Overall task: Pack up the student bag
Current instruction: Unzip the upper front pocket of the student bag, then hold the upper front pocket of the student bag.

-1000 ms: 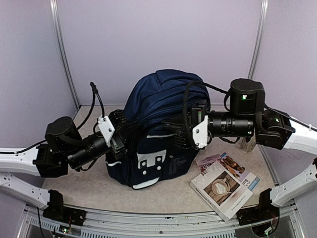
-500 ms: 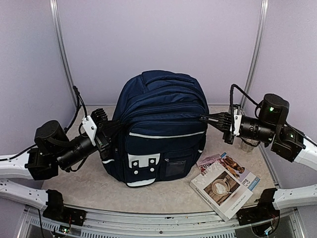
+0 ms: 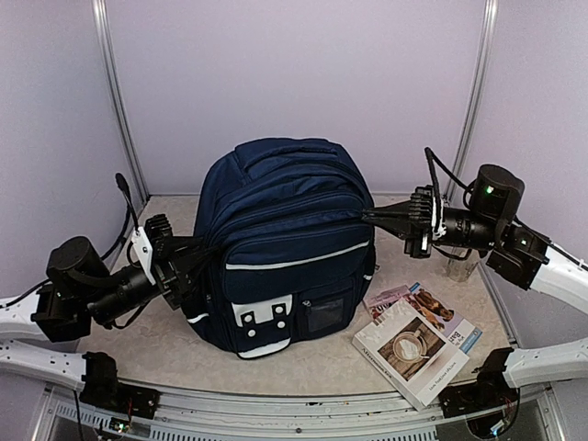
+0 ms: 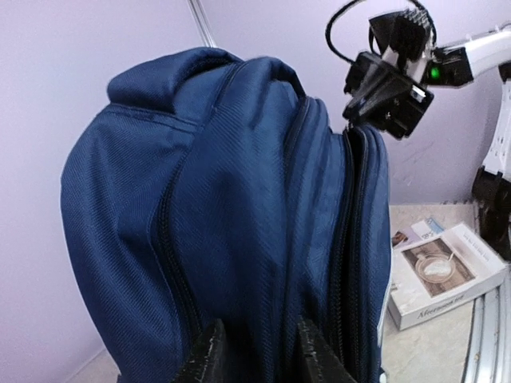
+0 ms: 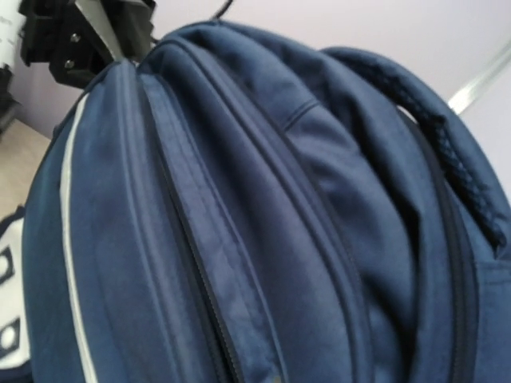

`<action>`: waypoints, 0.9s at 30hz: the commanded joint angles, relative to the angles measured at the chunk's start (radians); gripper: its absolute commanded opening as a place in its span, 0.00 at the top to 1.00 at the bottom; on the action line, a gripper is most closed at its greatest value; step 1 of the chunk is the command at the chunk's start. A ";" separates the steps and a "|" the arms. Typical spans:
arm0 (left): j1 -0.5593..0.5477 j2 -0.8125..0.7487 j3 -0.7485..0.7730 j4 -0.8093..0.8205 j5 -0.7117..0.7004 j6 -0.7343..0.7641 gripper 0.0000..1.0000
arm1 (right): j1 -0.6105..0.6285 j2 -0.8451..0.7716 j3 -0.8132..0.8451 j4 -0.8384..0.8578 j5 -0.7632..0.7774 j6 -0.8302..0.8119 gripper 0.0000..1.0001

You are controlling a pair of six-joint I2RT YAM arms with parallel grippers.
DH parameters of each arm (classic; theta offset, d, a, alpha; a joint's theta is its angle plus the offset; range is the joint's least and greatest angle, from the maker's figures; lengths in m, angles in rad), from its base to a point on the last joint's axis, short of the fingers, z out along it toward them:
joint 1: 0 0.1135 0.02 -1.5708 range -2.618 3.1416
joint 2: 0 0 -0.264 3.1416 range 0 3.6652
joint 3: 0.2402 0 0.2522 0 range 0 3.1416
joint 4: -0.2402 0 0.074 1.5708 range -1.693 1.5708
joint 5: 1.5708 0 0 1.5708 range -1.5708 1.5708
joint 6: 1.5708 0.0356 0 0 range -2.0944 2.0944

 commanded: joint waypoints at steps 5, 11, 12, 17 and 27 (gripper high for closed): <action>-0.045 -0.009 0.110 -0.016 0.002 0.013 0.38 | -0.009 0.003 0.010 0.036 -0.239 0.030 1.00; -0.075 0.132 0.295 -0.122 -0.043 -0.032 0.31 | 0.005 0.012 -0.013 0.055 -0.232 0.038 1.00; -0.091 0.176 0.336 -0.163 -0.063 -0.031 0.31 | 0.006 0.017 -0.012 0.062 -0.233 0.036 1.00; -0.122 0.292 0.405 -0.176 -0.212 0.042 0.23 | 0.008 0.024 -0.004 0.053 -0.236 0.027 1.00; -0.114 0.363 0.493 -0.333 0.002 0.075 0.08 | 0.008 0.009 -0.005 0.056 -0.202 0.021 1.00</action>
